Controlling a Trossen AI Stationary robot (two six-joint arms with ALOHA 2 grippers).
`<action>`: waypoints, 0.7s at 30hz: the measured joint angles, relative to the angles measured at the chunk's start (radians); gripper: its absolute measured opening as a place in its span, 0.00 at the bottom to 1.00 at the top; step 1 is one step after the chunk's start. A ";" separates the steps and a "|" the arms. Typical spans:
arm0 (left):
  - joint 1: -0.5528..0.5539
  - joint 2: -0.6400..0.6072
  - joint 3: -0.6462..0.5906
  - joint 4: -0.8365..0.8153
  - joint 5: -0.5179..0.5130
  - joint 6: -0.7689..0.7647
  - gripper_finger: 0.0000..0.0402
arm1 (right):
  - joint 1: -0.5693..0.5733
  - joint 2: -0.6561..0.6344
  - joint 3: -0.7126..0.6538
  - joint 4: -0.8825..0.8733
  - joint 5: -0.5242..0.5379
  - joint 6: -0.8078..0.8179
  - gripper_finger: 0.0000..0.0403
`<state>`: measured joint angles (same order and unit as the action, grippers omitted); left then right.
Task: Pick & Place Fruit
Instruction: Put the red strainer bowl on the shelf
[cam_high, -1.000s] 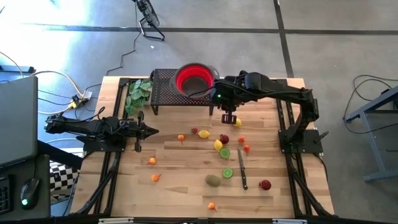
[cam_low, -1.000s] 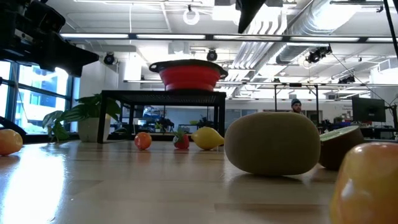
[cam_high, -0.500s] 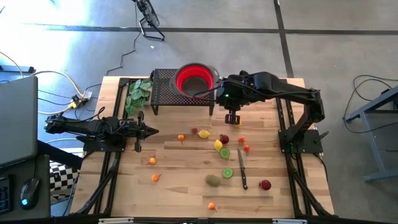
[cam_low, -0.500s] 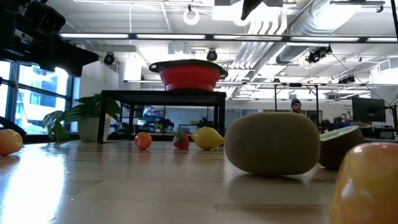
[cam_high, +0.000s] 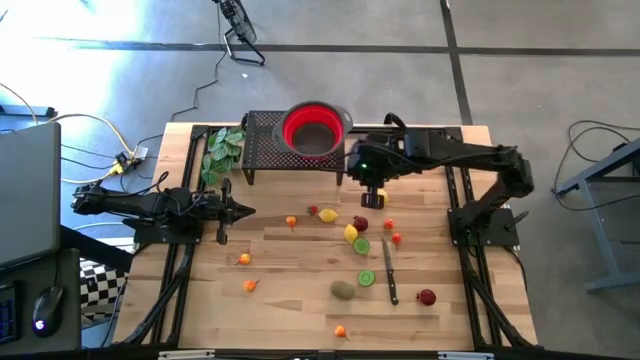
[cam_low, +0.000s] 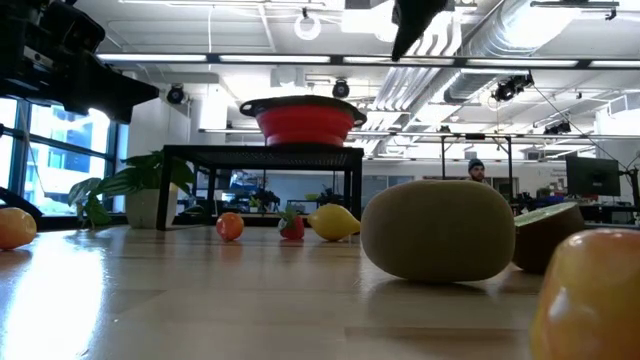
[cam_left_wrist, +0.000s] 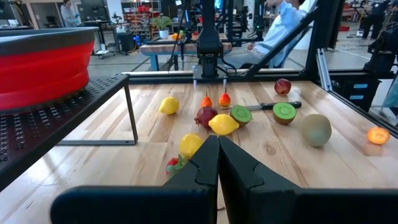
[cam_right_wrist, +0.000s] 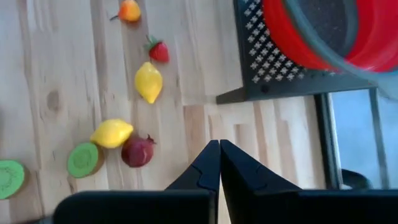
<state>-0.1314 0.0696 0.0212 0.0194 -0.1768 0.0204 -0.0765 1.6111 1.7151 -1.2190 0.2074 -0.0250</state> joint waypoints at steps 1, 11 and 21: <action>0.000 0.000 0.000 0.000 0.000 0.000 0.01 | 0.000 -0.027 -0.056 0.050 -0.008 0.002 0.01; 0.000 0.000 0.000 0.000 0.000 0.000 0.01 | -0.002 -0.343 -0.565 0.538 0.003 0.073 0.01; 0.000 0.000 0.000 0.000 0.000 0.000 0.01 | -0.060 -0.485 -1.023 1.182 0.177 0.180 0.01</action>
<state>-0.1310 0.0697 0.0208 0.0193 -0.1768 0.0205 -0.1367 1.1264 0.6925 -0.0371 0.3846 0.1548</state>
